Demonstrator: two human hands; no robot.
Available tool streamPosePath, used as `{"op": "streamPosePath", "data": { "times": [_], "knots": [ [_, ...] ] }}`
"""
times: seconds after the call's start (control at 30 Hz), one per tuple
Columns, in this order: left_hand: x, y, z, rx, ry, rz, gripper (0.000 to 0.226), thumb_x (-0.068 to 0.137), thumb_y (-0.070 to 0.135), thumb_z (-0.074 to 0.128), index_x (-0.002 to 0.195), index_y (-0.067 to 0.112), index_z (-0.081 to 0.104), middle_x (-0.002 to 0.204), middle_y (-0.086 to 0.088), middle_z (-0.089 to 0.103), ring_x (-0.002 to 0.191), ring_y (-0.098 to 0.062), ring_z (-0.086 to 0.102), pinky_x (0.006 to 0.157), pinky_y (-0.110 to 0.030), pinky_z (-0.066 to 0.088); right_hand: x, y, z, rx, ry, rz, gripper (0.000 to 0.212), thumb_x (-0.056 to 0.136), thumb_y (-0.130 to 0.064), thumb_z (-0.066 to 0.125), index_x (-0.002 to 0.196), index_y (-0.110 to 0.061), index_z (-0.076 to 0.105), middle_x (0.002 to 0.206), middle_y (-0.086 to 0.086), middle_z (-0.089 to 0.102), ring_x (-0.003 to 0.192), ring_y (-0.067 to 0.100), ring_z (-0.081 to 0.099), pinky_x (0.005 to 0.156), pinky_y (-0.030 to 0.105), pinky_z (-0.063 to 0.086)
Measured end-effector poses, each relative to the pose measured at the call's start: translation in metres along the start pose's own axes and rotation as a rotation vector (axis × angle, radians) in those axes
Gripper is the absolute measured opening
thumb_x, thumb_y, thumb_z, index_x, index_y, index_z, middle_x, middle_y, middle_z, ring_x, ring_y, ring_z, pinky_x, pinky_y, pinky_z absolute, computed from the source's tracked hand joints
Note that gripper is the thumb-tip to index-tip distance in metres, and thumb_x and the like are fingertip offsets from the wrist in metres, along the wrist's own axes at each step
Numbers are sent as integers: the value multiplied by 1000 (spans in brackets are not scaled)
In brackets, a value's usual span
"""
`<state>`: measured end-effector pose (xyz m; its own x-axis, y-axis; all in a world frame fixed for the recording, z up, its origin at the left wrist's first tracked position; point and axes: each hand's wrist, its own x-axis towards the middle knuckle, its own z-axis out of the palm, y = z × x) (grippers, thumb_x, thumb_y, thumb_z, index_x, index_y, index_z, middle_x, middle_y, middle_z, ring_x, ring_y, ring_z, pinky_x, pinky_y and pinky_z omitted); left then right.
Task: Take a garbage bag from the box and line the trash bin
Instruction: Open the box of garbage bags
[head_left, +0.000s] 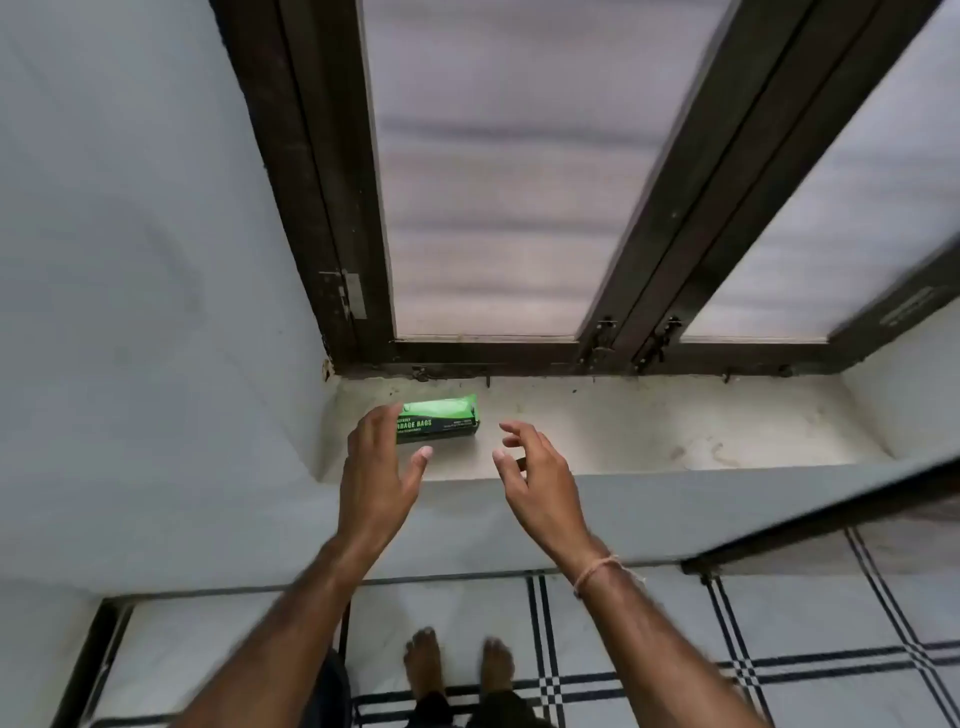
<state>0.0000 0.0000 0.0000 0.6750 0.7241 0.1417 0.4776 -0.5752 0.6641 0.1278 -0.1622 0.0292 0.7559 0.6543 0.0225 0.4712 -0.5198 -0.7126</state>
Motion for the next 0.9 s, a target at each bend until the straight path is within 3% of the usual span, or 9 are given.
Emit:
{"op": "streamPosePath", "data": {
  "times": [0.13, 0.3, 0.43, 0.53, 0.6, 0.63, 0.7, 0.77, 0.9],
  "knots": [
    [34, -13, 9, 165, -97, 12, 70, 90, 37, 77, 152, 25, 46, 152, -8, 45, 140, -29, 40, 103, -45, 49, 45, 6, 15, 90, -122, 49, 47, 103, -35, 61, 148, -30, 50, 138, -4, 57, 91, 7, 67, 91, 38, 60],
    [56, -21, 11, 128, -222, -50, 57, 91, 36, 76, 144, 27, 56, 138, -5, 55, 130, -25, 48, 94, -38, 51, 86, 14, 26, 143, -331, 4, 62, 95, -32, 73, 152, -24, 49, 139, 1, 53, 122, 17, 59, 108, 39, 53],
    [57, -23, 4, -20, -227, -26, 51, 92, 31, 75, 140, 24, 60, 125, -2, 56, 118, -21, 52, 88, -29, 47, 98, 22, 25, 191, -293, -24, 45, 88, -34, 79, 129, -28, 62, 121, -6, 64, 105, 16, 66, 92, 41, 60],
    [55, -20, -4, -161, -177, -60, 52, 88, 31, 74, 138, 21, 63, 119, -1, 57, 111, -15, 59, 88, -12, 44, 102, 24, 12, 463, -312, 85, 31, 91, -20, 80, 119, -21, 66, 111, 1, 75, 82, 18, 76, 76, 37, 64],
    [53, -15, -9, -230, -133, -86, 52, 87, 27, 76, 137, 19, 64, 120, -2, 58, 111, -7, 61, 88, -4, 43, 107, 26, 5, 645, -318, 169, 23, 92, -15, 77, 113, -18, 67, 107, 2, 76, 78, 17, 75, 71, 34, 59],
    [52, -12, -11, -251, -120, -95, 51, 88, 23, 78, 137, 18, 64, 122, -2, 59, 112, -3, 60, 88, -3, 43, 109, 28, 3, 608, -295, 177, 22, 91, -16, 79, 110, -22, 69, 110, 0, 75, 81, 13, 72, 72, 33, 56],
    [50, -4, -14, -271, -104, -99, 50, 89, 15, 79, 137, 16, 64, 123, -3, 60, 112, 3, 59, 87, -3, 43, 113, 33, 1, 334, -220, 102, 29, 85, -25, 83, 110, -33, 70, 121, -9, 65, 100, 7, 61, 84, 26, 50],
    [50, 2, -14, -290, -85, -103, 51, 87, 18, 78, 136, 16, 64, 123, -3, 61, 112, 4, 59, 87, -3, 43, 112, 30, 0, 166, -95, -42, 30, 84, -28, 83, 111, -32, 70, 119, -12, 57, 110, 6, 51, 89, 19, 44],
    [48, 10, -13, -311, -26, -140, 51, 84, 26, 77, 133, 23, 65, 123, -1, 61, 111, 5, 60, 87, -2, 43, 102, 10, -6, 310, -39, -261, 9, 92, -28, 78, 95, -21, 73, 94, -13, 68, 88, 7, 63, 70, 22, 51]
  ]
}}
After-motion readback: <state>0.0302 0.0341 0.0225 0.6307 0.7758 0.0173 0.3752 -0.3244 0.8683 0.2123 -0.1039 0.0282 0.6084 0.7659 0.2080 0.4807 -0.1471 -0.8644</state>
